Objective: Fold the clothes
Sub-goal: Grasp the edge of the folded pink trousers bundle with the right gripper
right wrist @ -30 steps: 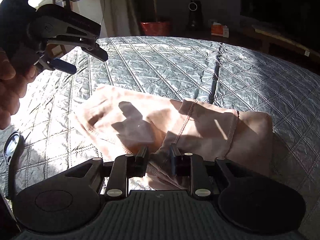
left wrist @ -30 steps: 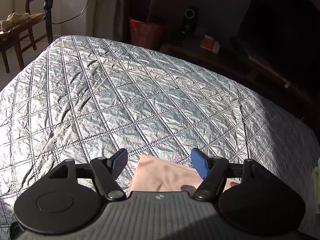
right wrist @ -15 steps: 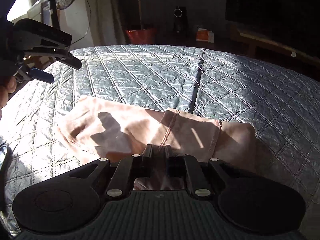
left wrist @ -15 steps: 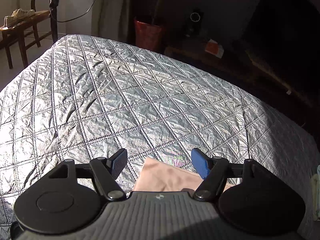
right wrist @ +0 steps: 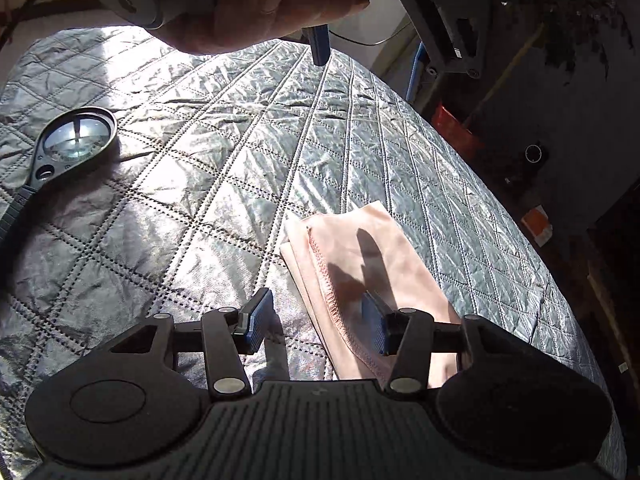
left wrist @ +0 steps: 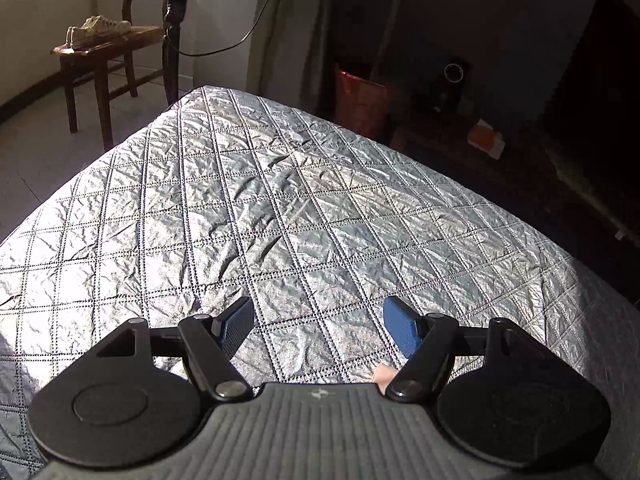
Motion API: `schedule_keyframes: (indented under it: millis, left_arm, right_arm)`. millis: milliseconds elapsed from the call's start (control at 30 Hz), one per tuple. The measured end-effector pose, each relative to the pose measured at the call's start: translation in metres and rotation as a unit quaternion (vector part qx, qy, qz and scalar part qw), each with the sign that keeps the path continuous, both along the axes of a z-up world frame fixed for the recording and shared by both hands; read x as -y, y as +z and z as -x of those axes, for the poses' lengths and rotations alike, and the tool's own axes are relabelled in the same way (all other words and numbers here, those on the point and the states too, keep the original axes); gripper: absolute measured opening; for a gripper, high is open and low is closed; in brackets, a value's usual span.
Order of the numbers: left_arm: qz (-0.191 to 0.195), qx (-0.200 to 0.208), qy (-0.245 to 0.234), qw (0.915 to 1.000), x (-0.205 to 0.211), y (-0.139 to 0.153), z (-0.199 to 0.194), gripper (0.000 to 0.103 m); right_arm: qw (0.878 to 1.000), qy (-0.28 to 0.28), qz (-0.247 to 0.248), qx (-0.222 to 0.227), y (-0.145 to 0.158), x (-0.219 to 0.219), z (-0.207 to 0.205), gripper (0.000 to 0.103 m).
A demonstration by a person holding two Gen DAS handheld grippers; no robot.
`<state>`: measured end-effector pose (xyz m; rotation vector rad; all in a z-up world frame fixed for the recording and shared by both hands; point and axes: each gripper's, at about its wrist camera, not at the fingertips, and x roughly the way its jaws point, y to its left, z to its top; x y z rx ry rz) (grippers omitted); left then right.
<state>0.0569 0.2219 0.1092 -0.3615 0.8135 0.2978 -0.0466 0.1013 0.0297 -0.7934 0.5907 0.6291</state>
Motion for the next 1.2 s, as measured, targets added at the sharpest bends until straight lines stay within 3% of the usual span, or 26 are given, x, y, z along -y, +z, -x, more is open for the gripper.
schedule_keyframes:
  millis: [133,267,433,567,667,767,900,1000,1100,1200]
  left_arm:
    - [0.005,0.004,-0.004,1.0,-0.002,0.002,0.001,0.068]
    - [0.014,0.006,-0.002,0.9999,-0.003,0.002,0.001,0.068]
    - [0.019,0.009,-0.001,0.9998,-0.006,0.003,0.003,0.069]
    - [0.02,0.01,0.003,0.9997,-0.007,0.003,0.003,0.069]
    - [0.026,0.013,0.007,0.9995,-0.009,0.004,0.003,0.069]
    - [0.028,0.015,0.005,0.9995,-0.007,0.005,0.002,0.07]
    - [0.027,0.016,-0.004,0.9995,0.0,0.004,0.0,0.07]
    - [0.023,0.012,-0.018,0.9995,0.01,0.002,-0.004,0.07]
    - [0.018,0.007,-0.035,0.9992,0.025,-0.001,-0.007,0.07]
    - [0.013,0.002,-0.058,0.9982,0.042,-0.005,-0.011,0.07]
  right_arm:
    - [0.999,0.001,0.033,0.024,-0.003,-0.019,-0.007,0.06]
    - [0.999,0.001,0.043,0.028,-0.008,-0.029,-0.008,0.033]
    - [1.0,-0.008,0.027,0.013,-0.007,-0.03,-0.013,0.024]
    - [0.999,-0.029,-0.024,-0.03,0.003,-0.018,-0.022,0.008]
    - [0.993,-0.072,-0.084,-0.038,0.022,0.007,-0.024,0.007]
    - [0.98,-0.122,-0.153,-0.039,0.043,0.04,-0.024,0.007]
    - [0.942,-0.214,-0.256,-0.035,0.075,0.099,-0.023,0.007]
    - [0.892,-0.299,-0.337,-0.04,0.086,0.154,-0.015,0.007]
    - [0.829,-0.377,-0.411,-0.05,0.073,0.206,-0.001,0.007]
    - [0.789,-0.434,-0.431,-0.063,0.045,0.239,0.007,0.007]
